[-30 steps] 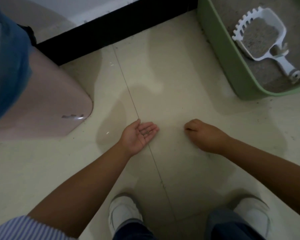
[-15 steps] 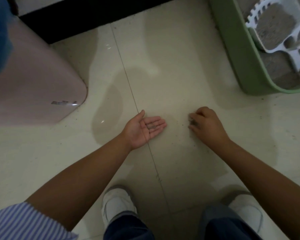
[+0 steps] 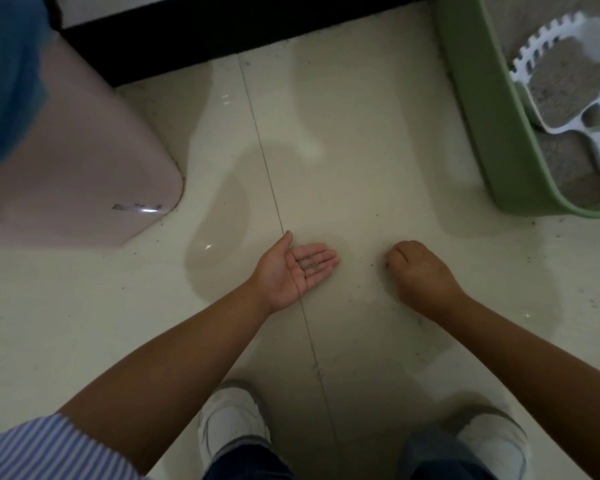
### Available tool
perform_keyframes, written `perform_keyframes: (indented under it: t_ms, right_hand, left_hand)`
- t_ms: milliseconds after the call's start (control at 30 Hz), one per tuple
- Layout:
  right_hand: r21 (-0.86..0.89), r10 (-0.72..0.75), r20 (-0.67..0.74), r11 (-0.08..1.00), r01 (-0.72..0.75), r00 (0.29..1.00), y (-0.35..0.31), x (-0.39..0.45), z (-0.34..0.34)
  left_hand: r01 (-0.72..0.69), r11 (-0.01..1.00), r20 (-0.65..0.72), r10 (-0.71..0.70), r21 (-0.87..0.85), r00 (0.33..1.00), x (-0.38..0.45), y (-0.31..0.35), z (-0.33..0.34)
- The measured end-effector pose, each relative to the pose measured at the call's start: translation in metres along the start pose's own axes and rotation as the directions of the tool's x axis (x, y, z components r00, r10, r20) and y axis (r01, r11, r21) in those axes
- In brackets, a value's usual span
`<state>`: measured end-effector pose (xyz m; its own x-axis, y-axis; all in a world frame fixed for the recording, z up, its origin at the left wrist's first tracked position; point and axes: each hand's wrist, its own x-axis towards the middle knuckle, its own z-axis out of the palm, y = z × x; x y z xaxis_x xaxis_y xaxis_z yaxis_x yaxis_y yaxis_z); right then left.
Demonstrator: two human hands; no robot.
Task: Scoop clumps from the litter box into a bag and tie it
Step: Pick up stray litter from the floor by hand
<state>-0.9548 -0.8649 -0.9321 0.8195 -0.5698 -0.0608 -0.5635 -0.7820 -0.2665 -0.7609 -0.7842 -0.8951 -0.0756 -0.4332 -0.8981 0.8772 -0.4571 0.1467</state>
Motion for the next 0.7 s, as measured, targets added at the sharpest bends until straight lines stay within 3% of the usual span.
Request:
perform_keyframes:
  t_ms: [100, 167, 233, 300, 400, 467, 700]
  right_hand:
    - [0.293, 0.238, -0.157, 0.938, -0.185, 0.959, -0.02, 0.009, -0.004]
    - [0.434, 0.257, -0.255, 0.892, -0.127, 0.932, -0.043, 0.018, -0.014]
    - [0.533, 0.206, -0.243, 0.845, -0.047, 0.948, -0.061, 0.019, -0.025]
    - [0.576, 0.244, -0.23, 0.814, -0.07, 0.942, -0.056, 0.014, -0.028]
    - [0.477, 0.379, -0.235, 0.847, -0.234, 0.895, -0.026, -0.001, -0.025]
    - [0.348, 0.368, -0.232, 0.896, -0.276, 0.9, -0.009, -0.01, -0.021]
    - [0.138, 0.047, -0.062, 0.99, -0.038, 0.997, -0.008, 0.001, 0.004]
  left_hand:
    - [-0.012, 0.999, -0.015, 0.011, -0.046, 1.0, -0.004, 0.0, 0.006]
    - [-0.027, 0.997, -0.013, 0.026, -0.065, 1.0, -0.005, 0.001, 0.01]
    - [-0.019, 1.0, -0.014, 0.019, -0.013, 1.0, -0.007, -0.001, 0.013]
    - [0.008, 1.0, -0.015, -0.008, 0.031, 1.0, -0.009, -0.005, 0.016]
    - [0.004, 1.0, -0.054, -0.005, -0.012, 0.999, -0.006, -0.01, 0.016]
    - [-0.007, 1.0, -0.094, 0.005, -0.027, 0.996, -0.004, -0.011, 0.012]
    - [-0.035, 0.999, -0.133, 0.04, 0.036, 0.99, -0.006, -0.015, -0.001]
